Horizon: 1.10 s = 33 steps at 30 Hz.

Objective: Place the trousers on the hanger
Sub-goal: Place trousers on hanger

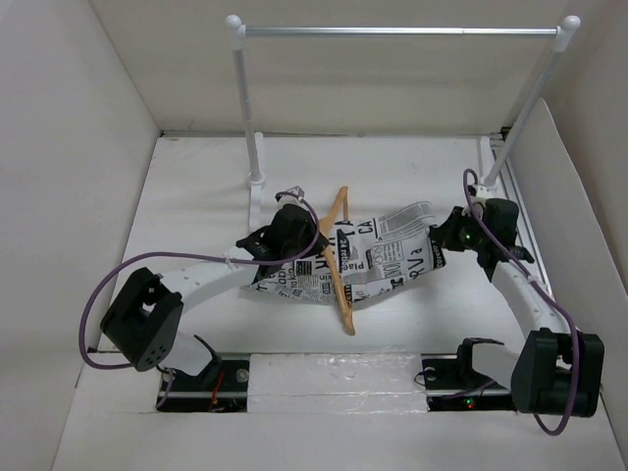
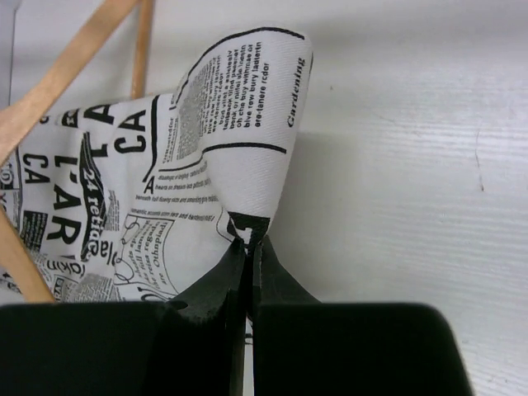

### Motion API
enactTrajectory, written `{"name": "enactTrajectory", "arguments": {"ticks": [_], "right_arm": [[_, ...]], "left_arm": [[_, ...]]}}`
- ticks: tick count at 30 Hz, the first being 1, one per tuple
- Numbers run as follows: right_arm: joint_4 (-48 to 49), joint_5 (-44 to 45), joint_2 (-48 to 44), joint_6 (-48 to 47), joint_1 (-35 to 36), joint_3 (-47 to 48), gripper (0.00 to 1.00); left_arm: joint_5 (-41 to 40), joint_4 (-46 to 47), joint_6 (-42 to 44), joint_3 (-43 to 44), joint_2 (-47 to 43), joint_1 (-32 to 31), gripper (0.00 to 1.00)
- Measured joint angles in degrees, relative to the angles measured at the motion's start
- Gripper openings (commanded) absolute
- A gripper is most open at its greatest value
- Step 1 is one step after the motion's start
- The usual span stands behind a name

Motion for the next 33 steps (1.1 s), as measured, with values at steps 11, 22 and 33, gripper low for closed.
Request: {"name": "enactTrajectory", "arguments": {"ticks": [11,22,33], "right_arm": [[-0.42,-2.23,7.17,-2.45,-2.32,-1.31,0.00],[4.00,-1.90,15.87,-2.05,-1.01,-1.97,0.36],[-10.47,0.81,0.81,-1.57,10.58,8.55,0.72]], "left_arm": [[-1.57,-3.08,1.77,-0.28,-2.27,-0.33,0.00],[-3.98,-12.72,5.16,5.33,-2.25,-2.60,0.00],[-5.42,-27.67,7.91,23.78,-2.14,-2.75,0.00]]}}
